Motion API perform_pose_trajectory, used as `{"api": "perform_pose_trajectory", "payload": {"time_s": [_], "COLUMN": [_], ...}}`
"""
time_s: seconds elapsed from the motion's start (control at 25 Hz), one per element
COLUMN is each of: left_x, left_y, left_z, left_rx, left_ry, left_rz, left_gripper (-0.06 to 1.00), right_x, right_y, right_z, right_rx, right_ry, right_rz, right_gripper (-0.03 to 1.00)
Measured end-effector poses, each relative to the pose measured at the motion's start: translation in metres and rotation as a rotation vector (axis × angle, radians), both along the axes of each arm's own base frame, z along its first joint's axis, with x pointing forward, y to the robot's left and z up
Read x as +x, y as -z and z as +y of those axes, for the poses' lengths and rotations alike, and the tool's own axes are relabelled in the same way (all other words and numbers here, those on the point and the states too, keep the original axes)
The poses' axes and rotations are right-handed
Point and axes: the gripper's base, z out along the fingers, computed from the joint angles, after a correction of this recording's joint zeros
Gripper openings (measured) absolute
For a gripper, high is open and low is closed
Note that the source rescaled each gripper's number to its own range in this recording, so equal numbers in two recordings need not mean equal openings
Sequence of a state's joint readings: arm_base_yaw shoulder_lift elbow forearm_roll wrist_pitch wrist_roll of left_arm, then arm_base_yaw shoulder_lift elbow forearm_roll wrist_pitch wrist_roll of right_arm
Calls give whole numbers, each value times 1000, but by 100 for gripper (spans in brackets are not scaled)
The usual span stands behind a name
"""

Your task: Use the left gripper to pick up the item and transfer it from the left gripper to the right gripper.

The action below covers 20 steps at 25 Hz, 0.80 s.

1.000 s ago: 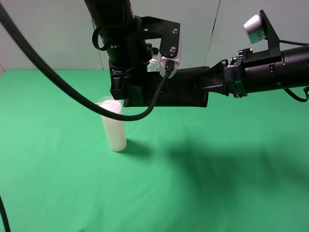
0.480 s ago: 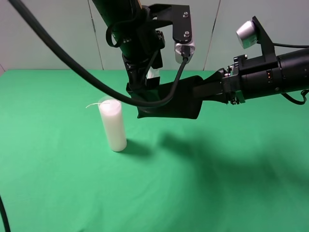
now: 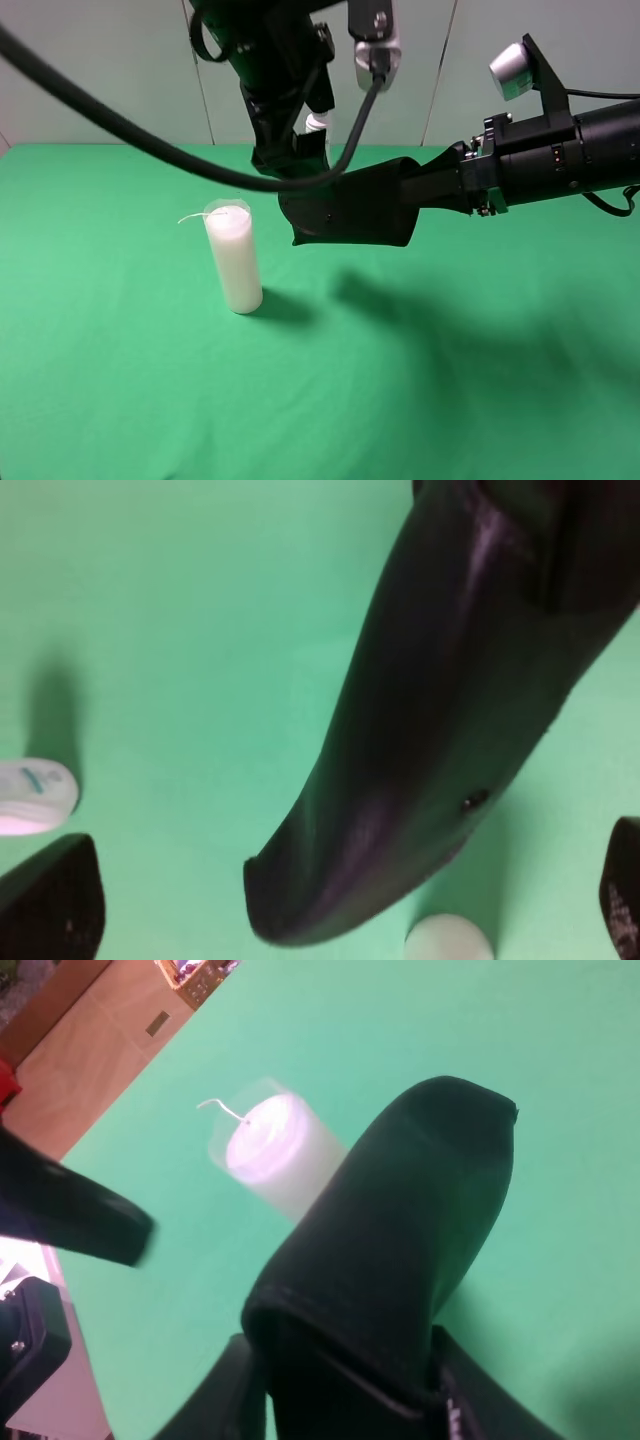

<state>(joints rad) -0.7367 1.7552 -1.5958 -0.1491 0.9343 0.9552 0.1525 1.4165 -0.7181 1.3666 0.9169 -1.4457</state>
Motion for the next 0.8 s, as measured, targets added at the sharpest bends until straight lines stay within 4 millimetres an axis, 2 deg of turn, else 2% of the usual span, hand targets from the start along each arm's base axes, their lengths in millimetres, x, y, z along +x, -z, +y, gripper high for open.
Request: {"api": "perform_pose_trajectory", "payload": {"time_s": [0.48,0.8], "left_x": [-31,-50], "left_y": [-65,-88], "left_z": [43,68], "left_rx": [-42,-57], "left_ry": [-214,-398], "left_rz": [-80,-52], "left_gripper": [100,95], "right_x": [0,0], "right_y": [0,0], "right_z": [0,0], "right_rx": [-2,-2], "right_ry": [3,3], "right_rz": [-2,-2], "right_gripper": [14,12]}}
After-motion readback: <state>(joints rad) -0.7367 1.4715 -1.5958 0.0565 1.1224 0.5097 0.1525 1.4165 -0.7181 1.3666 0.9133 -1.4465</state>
